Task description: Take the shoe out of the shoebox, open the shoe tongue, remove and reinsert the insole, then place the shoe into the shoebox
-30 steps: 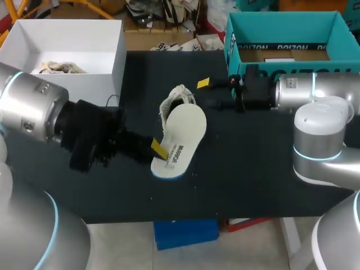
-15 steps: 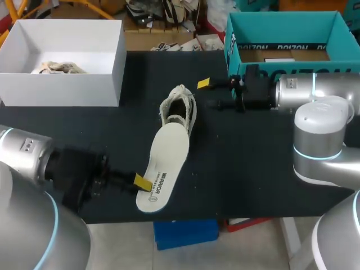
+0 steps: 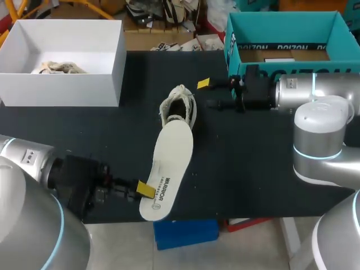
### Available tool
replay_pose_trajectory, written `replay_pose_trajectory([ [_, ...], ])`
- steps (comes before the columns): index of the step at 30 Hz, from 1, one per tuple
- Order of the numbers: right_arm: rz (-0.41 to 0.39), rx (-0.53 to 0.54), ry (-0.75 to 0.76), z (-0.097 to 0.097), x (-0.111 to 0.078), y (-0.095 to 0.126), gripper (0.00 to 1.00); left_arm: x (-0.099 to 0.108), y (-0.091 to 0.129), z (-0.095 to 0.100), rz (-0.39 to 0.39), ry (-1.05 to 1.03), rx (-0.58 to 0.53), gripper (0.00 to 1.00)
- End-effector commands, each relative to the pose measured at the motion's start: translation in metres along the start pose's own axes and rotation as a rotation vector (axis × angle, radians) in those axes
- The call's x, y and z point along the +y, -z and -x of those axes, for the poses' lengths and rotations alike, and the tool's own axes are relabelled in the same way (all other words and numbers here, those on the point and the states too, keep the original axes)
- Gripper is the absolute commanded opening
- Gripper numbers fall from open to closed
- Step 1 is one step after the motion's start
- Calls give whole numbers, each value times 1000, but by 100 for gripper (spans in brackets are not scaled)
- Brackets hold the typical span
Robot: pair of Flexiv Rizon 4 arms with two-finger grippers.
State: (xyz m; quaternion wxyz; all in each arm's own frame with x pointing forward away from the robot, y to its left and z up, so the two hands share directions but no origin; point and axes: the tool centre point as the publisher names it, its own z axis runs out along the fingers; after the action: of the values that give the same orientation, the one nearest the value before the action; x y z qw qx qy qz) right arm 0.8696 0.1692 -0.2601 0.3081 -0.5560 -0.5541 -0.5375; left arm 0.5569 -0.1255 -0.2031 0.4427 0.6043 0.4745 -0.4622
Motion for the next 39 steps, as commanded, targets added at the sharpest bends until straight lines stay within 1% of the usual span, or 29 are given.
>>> replay_pose_trajectory([
  [1, 3, 0, 0, 0, -1, -1, 100, 4, -14, -13, -3, -55, 37, 0],
  [3, 3, 0, 0, 0, -1, -1, 100, 9, -16, -19, -10, -71, 47, 0],
  [8, 3, 0, 0, 0, -1, -1, 100, 22, -18, -40, 3, -100, 66, 0],
  [11, 3, 0, 0, 0, -1, -1, 100, 34, -18, -51, 10, -128, 51, 0],
  [19, 3, 0, 0, 0, -1, -1, 100, 73, -13, -82, 60, -181, 53, 0],
  [24, 3, 0, 0, 0, -1, -1, 100, 101, -11, -101, 79, -187, 59, 0],
  [26, 3, 0, 0, 0, -1, -1, 100, 116, -10, -110, 89, -177, 60, 0],
  [31, 3, 0, 0, 0, -1, -1, 100, 145, -9, -117, 117, -150, 76, 0],
  [35, 3, 0, 0, 0, -1, -1, 100, 167, -6, -117, 147, -137, 76, 0],
  [39, 3, 0, 0, 0, -1, -1, 100, 183, -4, -116, 167, -132, 72, 0],
])
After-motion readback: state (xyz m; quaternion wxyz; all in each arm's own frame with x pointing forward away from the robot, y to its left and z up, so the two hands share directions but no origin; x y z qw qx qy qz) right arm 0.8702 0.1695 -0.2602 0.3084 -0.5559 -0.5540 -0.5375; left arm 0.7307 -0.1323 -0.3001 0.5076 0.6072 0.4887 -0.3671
